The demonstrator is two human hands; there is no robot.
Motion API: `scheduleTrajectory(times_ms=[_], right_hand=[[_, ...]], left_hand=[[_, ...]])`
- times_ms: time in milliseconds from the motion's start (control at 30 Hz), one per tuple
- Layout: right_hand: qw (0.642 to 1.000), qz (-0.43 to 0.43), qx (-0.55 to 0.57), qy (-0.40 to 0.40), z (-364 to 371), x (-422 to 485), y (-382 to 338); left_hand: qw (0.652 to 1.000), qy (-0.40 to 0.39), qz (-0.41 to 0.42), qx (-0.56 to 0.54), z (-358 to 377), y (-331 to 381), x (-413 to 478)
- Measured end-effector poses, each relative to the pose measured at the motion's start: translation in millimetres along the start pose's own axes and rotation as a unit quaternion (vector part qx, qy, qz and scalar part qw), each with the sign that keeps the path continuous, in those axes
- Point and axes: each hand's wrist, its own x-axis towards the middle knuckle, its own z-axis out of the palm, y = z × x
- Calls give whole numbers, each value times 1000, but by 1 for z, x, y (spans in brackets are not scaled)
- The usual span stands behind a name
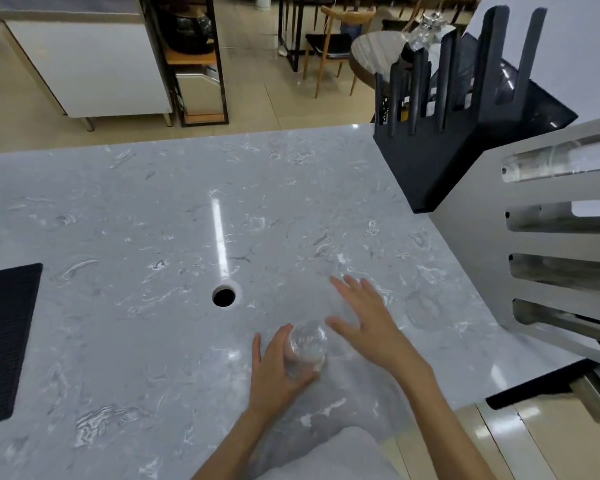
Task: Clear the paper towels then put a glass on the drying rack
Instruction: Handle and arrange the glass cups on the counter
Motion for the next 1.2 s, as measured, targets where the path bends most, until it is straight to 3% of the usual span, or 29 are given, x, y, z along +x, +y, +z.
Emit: scheduleTrajectory(times_ms=[67, 100, 167, 200, 300, 433, 533, 633, 700, 800, 867, 967, 1033, 1133, 1200], right_hand=[[977, 102, -125, 137, -40, 16, 45], [956, 175, -169, 166, -56, 20, 68], [930, 287, -178, 147, -72, 18, 111], [933, 304, -129, 140, -75, 15, 129], [952, 258, 35, 163, -70, 2, 159], [967, 206, 4, 149, -35, -5, 135], [985, 116, 28, 121, -7, -11, 94], [958, 136, 228, 111, -14, -15, 54], [941, 113, 285, 147, -32, -23, 28], [973, 16, 167, 158, -45, -42, -13], [988, -25, 102, 109, -31, -46, -35], [1000, -18, -19, -10, 17, -38, -54], [997, 5, -73, -9, 47, -34, -55], [997, 5, -73, 28, 62, -28, -43], [999, 18, -9, 43, 56, -24, -33]], left_hand=[[1000, 7, -2, -10, -1, 0, 0], [1000, 8, -3, -7, 0, 1, 0], [1000, 11, -12, 1, 0, 1, 0], [1000, 10, -14, 5, 1, 2, 0], [1000, 8, -10, 2, 2, 1, 0], [1000, 10, -13, 14, 2, 2, 2], [999, 10, -13, 31, 4, 2, 2], [999, 4, -18, 42, 7, 0, 2], [999, 2, -21, 44, 7, -1, 3], [999, 2, -21, 46, 6, -2, 4], [997, -11, -21, 68, 7, -3, 3], [985, -58, 8, 165, 8, -5, 2], [985, -70, 20, 156, 7, -7, 1], [992, -96, 13, 85, 1, -5, 0], [994, -105, -24, 23, -3, -4, 0]])
